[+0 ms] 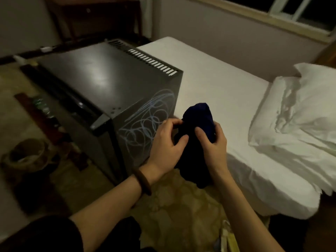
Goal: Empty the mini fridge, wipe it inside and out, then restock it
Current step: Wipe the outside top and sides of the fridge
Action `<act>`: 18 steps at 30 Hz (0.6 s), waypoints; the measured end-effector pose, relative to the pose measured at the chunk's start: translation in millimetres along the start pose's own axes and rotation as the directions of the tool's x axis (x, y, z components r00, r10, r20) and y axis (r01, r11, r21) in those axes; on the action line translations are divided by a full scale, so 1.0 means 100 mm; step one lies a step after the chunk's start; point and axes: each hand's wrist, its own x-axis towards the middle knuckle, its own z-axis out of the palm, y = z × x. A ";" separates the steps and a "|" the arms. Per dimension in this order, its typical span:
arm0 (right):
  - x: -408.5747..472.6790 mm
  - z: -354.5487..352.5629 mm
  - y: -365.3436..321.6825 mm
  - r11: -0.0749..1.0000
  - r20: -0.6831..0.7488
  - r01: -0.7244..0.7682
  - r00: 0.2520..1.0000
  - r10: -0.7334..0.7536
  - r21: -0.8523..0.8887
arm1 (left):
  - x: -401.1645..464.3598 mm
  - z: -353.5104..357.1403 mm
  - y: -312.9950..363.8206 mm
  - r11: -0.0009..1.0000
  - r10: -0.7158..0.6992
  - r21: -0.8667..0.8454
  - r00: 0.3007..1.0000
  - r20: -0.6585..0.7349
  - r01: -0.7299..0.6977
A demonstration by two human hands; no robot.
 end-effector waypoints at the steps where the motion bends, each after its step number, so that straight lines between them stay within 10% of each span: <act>1: -0.05 -0.09 0.00 1.000 0.033 -0.003 0.999 0.003 0.003 | -0.11 0.06 0.04 1.000 -0.011 0.009 0.999 -0.032 0.011; 18: -0.35 0.42 1.09 0.948 0.048 -0.316 0.948 0.314 0.045 | -0.66 -0.27 -0.90 0.931 -0.362 -0.153 0.887 -0.288 0.331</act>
